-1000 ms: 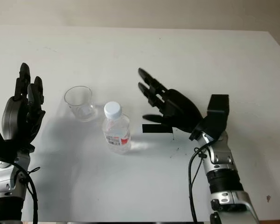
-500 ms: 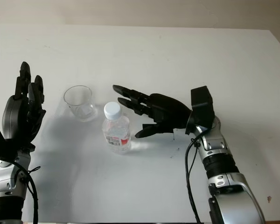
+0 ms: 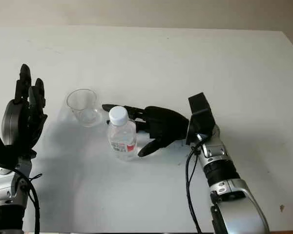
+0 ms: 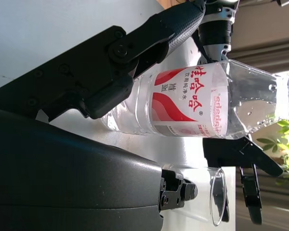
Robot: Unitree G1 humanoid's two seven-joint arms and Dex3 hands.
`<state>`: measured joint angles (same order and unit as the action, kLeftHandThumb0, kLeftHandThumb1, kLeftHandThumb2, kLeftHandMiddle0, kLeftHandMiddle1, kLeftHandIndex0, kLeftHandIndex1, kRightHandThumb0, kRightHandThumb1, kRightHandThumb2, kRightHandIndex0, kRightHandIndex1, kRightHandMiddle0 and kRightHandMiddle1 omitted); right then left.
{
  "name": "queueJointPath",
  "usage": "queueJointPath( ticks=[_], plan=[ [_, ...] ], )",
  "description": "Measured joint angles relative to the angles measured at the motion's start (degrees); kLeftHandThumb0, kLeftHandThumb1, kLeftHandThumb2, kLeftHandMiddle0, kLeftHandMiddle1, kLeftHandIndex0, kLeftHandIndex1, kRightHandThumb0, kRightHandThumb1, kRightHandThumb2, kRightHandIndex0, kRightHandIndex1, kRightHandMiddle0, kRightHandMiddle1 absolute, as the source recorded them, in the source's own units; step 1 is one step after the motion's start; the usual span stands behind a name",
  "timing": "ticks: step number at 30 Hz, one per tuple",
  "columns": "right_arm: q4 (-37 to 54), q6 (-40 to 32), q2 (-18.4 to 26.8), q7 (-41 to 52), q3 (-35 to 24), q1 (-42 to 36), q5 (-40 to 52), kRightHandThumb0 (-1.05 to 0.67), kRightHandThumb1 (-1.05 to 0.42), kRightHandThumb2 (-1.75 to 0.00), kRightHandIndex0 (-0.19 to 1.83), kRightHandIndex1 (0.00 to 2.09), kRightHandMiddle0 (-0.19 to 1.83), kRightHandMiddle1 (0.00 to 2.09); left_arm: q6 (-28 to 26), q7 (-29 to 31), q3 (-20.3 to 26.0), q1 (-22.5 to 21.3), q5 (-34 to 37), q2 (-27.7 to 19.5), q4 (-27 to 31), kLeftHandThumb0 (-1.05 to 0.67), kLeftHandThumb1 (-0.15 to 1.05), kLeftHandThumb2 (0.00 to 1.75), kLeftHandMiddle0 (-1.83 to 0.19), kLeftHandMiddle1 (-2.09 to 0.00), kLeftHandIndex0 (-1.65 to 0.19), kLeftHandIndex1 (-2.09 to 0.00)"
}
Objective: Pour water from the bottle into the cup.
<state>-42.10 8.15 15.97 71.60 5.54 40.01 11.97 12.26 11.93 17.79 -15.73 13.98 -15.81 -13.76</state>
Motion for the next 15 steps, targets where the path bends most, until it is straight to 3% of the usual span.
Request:
queueJointPath(
  ticks=[15],
  plan=[
    [-3.2,-0.9,-0.2,3.5,-0.1,2.5,-0.1,-0.99,-0.75,-0.05,0.19,0.28,0.06,0.25,0.1,-0.1,0.0,0.0,0.0,0.0,0.0,-0.82,1.05,0.63,0.15,-0.05,0.19,-0.02]
  ],
)
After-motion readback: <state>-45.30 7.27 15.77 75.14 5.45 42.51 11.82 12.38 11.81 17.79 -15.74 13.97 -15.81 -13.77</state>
